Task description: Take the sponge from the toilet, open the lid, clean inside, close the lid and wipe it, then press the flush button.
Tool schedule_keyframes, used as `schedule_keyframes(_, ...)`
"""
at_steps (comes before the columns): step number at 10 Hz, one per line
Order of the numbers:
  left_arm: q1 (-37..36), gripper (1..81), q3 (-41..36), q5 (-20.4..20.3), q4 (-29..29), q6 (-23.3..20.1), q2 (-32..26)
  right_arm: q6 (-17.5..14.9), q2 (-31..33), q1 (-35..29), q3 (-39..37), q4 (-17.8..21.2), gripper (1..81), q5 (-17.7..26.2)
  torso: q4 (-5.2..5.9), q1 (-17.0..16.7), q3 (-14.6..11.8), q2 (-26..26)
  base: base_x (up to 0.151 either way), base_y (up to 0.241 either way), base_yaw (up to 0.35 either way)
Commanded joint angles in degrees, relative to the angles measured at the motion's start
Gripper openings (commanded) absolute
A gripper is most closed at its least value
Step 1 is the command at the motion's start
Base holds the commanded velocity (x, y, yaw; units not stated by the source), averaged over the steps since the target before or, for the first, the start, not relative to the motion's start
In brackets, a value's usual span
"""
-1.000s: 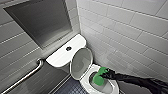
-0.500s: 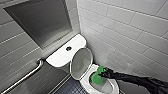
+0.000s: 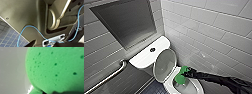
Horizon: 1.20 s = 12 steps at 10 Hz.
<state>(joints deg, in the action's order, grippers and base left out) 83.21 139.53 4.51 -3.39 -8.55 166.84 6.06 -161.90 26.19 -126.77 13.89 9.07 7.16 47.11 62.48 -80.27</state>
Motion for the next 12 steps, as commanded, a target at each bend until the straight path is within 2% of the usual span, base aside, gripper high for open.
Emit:
schedule_keyframes(1, 1.56, 81.1, -0.58, 5.25, 0.49, -0.16, -0.28, -0.08, 0.06, -7.68, 0.92, 0.09, 1.0, 2.09, 0.00, 3.54, 2.24, -5.47, 0.000, 0.000, 0.000)
schedule_keyframes(2, 1.56, 81.1, -0.58, 5.25, 0.49, -0.24, -0.28, -0.08, 0.06, -7.68, 0.92, 0.09, 1.0, 2.09, 0.00, 4.81, 3.55, -7.52, 0.000, 0.000, 0.000)
schedule_keyframes(3, 1.56, 81.1, -0.58, 5.25, 0.49, -0.24, -0.36, -0.08, 0.06, -7.68, 0.92, 0.09, 1.0, 2.09, 0.00, 5.97, 0.92, -9.40, 0.000, 0.000, 0.000)
schedule_keyframes(5, 1.56, 81.1, -0.58, 5.16, 0.49, -0.16, -0.28, -0.08, -0.38, -8.11, 0.83, 0.00, 1.0, 2.09, 0.00, 8.24, 2.12, -12.97, 0.000, 0.000, 0.000)
schedule_keyframes(6, 1.48, 81.1, -0.58, 5.16, 0.49, -0.16, -0.28, -0.08, -1.08, -8.20, 0.39, 0.00, 1.0, 2.09, 0.00, 5.60, 2.31, -8.96, 0.000, 0.000, 0.000)
schedule_keyframes(8, 1.56, 81.1, -0.58, 5.25, 0.58, -0.07, -0.36, 0.69, -4.92, -7.06, -3.45, 1.14, 1.0, 1.13, 0.00, 6.69, 2.53, -11.00, 0.000, 0.000, 0.000)
schedule_keyframes(9, 1.56, 81.1, -0.58, 5.25, 0.66, 0.02, -0.45, 6.12, -6.78, -6.36, -7.14, 3.42, 1.0, -0.62, 0.00, 6.97, 2.56, -11.50, 0.000, 0.000, 0.000)
schedule_keyframes(10, 1.56, 81.1, -0.58, 5.16, 0.66, -0.07, -0.36, 12.13, -8.81, -6.62, -10.59, 3.78, 1.0, -1.16, 0.00, 6.97, 2.56, -11.43, 0.000, 0.000, 0.000)
schedule_keyframes(12, 1.56, 81.1, -0.58, 5.16, 0.66, 0.02, -0.19, 20.39, -11.36, -7.76, -14.55, 4.04, 1.0, -1.51, 0.00, 7.00, 2.56, -11.45, 0.000, 0.000, 0.000)
